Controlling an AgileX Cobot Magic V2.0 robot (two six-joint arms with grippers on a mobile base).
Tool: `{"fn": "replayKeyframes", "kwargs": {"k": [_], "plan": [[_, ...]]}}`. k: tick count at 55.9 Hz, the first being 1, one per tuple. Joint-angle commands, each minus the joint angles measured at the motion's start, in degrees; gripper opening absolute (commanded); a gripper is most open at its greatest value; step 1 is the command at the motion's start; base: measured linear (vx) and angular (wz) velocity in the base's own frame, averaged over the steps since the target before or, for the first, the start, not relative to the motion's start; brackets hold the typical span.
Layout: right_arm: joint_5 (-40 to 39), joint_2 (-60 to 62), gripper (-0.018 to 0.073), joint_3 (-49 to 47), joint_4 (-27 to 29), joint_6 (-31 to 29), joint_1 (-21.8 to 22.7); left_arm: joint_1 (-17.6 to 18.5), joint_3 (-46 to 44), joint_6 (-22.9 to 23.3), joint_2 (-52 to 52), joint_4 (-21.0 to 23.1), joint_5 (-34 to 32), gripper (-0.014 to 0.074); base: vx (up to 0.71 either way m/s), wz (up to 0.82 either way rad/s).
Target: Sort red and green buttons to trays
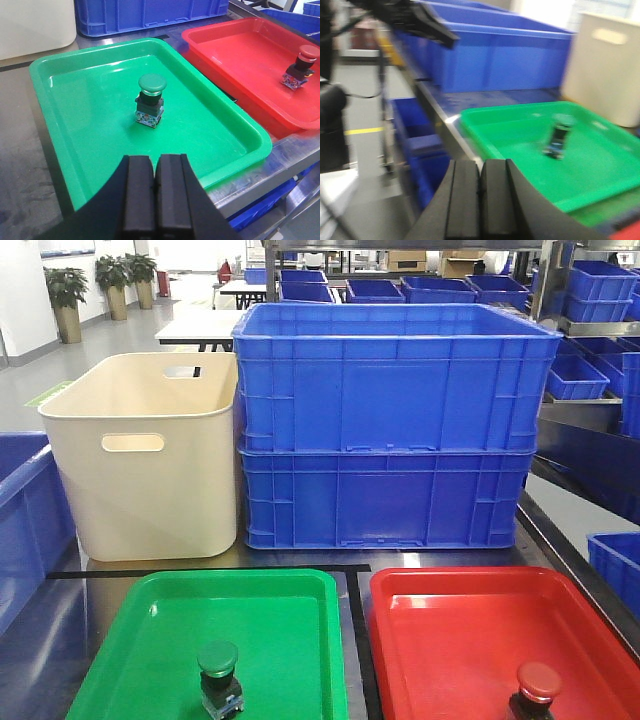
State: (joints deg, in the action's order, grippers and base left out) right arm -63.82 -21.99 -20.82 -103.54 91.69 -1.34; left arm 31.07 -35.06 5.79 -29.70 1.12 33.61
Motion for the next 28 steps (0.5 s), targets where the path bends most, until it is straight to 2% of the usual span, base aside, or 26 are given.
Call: {"fn": "replayKeyframes", "kwargs": {"k": [1,8,13,15,18,28], "plan": [[-2.71,-0.3,-0.0012,-1.48,1.3,-0.09,0.13,0.26,-1.37,0.32,-0.23,0.57,-4.08,-0.0006,0.0,0.0],[-4.77,-0.3,-0.0012,-1.48,1.3,-0.09,0.13,0.26,-1.25,0.13,-0.18,0.2,-4.21,-0.0006,0.0,0.0],[-4.78,-0.3,-0.0012,-1.48,1.3,-0.09,0.13,-0.42,-0.96,-2.56,0.6,-6.24,-5.62,-0.0006,0.0,0.0],[-4.78,-0.3,-0.0012,-1.48,1.3,-0.09,0.13,-1.43,-0.37,-2.69,1.6,-8.77,-8.21,-0.0006,0.0,0.0],[-4.78,-0.3,-0.0012,-1.48,1.3,-0.09,0.13,-3.52,1.52,-2.69,3.63,-10.32,-13.03,-0.0006,0.0,0.0],[-4.78,-0.3,-0.0012,-1.48,1.3,-0.09,0.13,-11.83,16.16,-2.69,13.78,-9.26,-31.19,-0.0006,0.0,0.0]]}}
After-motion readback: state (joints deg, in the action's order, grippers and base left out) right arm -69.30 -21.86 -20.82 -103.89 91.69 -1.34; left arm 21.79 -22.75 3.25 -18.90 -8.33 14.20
